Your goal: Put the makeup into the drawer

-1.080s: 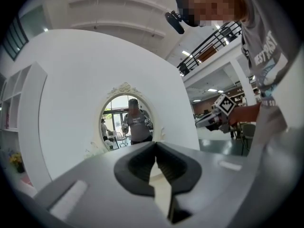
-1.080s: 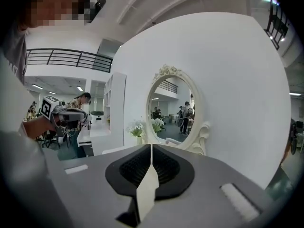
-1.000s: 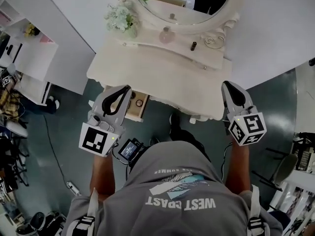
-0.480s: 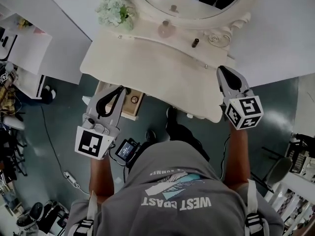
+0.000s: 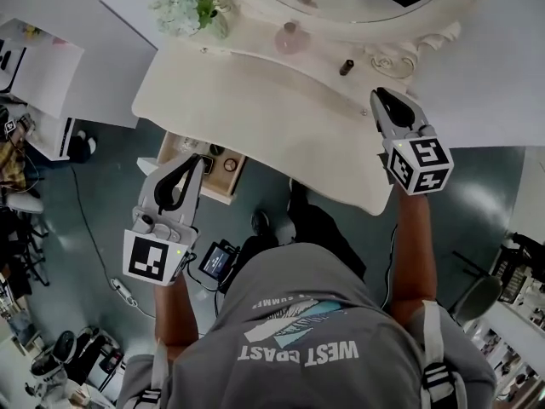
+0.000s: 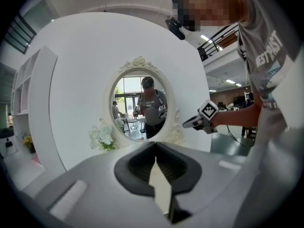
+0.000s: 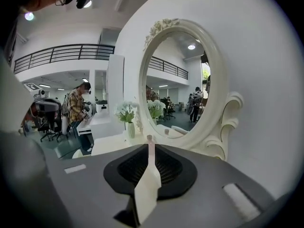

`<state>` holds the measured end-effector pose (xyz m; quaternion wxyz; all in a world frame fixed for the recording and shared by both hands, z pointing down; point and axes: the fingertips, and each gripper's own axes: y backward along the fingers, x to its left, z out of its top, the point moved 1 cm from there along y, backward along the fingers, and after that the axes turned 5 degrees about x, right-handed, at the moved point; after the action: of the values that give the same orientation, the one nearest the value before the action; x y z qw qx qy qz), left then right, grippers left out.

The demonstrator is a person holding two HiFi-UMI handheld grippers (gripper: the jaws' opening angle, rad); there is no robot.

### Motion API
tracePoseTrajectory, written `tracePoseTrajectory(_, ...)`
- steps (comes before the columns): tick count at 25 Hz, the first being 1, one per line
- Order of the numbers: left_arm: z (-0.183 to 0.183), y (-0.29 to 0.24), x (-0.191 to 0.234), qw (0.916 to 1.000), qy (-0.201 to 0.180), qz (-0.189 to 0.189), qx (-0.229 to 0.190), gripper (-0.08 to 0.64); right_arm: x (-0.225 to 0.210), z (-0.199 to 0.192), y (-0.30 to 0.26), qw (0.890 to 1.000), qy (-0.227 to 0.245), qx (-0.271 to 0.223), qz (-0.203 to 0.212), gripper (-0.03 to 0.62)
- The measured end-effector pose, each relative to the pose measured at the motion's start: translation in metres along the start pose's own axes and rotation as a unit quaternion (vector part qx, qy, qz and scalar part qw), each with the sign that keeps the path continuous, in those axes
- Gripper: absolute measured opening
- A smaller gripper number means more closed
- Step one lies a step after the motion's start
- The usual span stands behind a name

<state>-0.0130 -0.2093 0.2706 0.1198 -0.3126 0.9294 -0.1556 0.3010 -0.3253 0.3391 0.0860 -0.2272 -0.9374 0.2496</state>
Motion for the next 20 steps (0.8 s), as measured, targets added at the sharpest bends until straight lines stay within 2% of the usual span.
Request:
tracePoseTrajectory(9, -0.024, -0.023, 0.003, 0.9987, 0.016, 0.011, 0.048, 0.002, -0.023, -0.025, -0.071, 0.999, 0.006, 0.044, 0.028, 0.092)
tracePoseTrajectory(20, -0.048, -0.045, 0.011, 0.9965, 0.032, 0.015, 0.076, 0.002, -0.046, -0.057, -0.143, 0.995, 0.017, 0.098, 0.029, 0.163)
